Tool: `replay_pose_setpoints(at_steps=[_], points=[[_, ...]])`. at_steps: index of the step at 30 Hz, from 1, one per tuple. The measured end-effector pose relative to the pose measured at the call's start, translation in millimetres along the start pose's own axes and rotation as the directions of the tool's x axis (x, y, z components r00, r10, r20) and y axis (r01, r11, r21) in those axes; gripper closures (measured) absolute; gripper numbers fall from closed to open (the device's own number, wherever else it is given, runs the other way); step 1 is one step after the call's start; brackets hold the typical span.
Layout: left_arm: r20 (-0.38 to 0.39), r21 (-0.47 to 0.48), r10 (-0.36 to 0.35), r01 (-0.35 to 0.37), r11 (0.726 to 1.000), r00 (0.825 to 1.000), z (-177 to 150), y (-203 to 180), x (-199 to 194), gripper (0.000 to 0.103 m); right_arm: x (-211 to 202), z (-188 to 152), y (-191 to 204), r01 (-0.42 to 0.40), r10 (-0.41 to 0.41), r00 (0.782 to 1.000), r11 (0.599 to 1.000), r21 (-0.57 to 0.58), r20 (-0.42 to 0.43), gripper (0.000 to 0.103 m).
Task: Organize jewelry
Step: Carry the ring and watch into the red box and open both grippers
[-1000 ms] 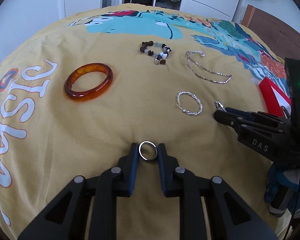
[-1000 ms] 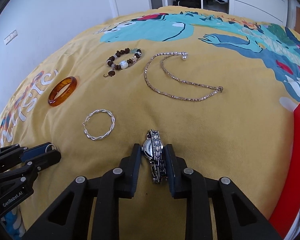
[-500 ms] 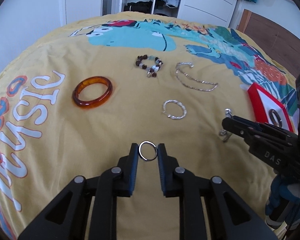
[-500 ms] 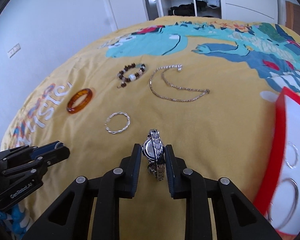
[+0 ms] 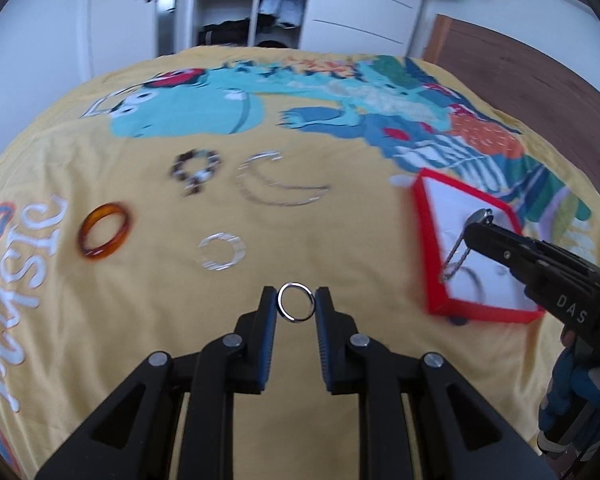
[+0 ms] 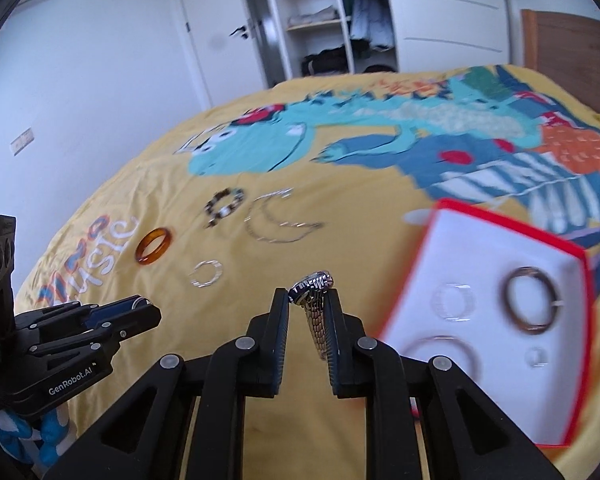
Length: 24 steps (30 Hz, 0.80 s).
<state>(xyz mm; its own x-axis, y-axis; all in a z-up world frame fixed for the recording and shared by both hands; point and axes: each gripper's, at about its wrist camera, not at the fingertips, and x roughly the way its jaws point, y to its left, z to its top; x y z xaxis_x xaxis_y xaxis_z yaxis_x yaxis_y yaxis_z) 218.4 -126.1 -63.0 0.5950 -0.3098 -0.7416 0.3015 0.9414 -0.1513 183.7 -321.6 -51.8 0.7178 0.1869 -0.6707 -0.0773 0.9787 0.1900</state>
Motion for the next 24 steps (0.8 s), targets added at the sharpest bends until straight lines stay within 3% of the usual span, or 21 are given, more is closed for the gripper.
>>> replay_pose_setpoints(at_steps=[6,13,20,24], points=[[-0.003,0.074,-0.086,0.086,0.994,0.996,15.1,-62.5,16.8,0.085,-28.0,-3.5,-53.6,0.078,-0.078,0.997,0.996,0.037,0.021,0.086],[-0.061,0.151,-0.161,0.169,0.974,0.985,20.1,-131.6,58.6,0.085,-29.4,-33.2,-112.9,0.150,-0.146,0.988,0.985,0.082,-0.055,0.086],[-0.132,0.222,-0.162,0.188,0.957,0.978,11.0,-178.5,98.7,0.085,-13.3,-53.9,-142.0,0.165,-0.150,0.980,0.979,0.115,-0.132,0.086],[-0.171,0.235,-0.145,0.183,0.955,0.975,2.9,-184.2,113.3,0.085,-4.9,-57.8,-146.8,0.173,-0.153,0.974,0.979,0.109,-0.168,0.086]])
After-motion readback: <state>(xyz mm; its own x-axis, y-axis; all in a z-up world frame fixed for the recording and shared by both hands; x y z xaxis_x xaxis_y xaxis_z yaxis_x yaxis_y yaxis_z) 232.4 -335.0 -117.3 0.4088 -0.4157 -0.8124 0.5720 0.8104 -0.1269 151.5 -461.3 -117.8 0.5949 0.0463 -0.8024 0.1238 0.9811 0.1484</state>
